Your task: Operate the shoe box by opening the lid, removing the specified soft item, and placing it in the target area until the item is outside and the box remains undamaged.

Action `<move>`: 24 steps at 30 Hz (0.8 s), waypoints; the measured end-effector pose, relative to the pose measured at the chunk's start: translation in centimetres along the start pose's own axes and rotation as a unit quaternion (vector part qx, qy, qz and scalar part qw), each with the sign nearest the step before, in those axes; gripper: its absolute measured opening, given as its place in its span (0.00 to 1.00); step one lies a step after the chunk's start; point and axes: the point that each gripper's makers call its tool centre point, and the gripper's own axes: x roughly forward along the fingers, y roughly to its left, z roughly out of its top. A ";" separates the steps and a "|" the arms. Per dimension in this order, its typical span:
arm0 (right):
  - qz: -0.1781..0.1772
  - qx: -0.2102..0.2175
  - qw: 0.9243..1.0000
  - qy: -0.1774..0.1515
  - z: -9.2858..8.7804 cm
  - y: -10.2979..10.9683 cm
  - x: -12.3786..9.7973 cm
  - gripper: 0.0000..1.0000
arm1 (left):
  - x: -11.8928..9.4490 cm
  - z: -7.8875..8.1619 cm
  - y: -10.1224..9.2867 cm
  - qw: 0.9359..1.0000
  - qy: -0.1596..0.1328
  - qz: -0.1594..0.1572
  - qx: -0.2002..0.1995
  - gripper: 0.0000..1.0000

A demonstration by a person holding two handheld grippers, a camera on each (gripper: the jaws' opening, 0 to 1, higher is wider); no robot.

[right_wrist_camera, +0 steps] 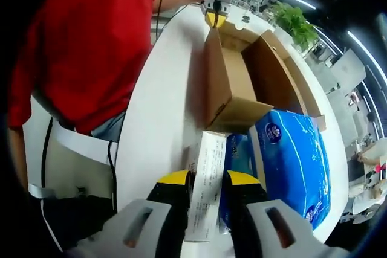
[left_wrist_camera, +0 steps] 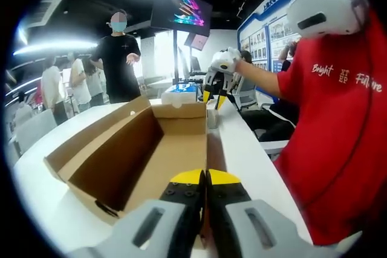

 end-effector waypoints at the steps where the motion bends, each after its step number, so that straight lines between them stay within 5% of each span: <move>1: -0.002 -0.002 1.000 0.000 0.0 0.0 0.0 0.20 | 0.0 0.0 0.0 1.000 0.000 0.000 0.000 0.01; 24: 0.013 -0.057 0.998 -0.019 0.0 0.3 -0.2 0.20 | 0.0 0.0 0.1 1.000 -0.002 0.002 0.000 0.01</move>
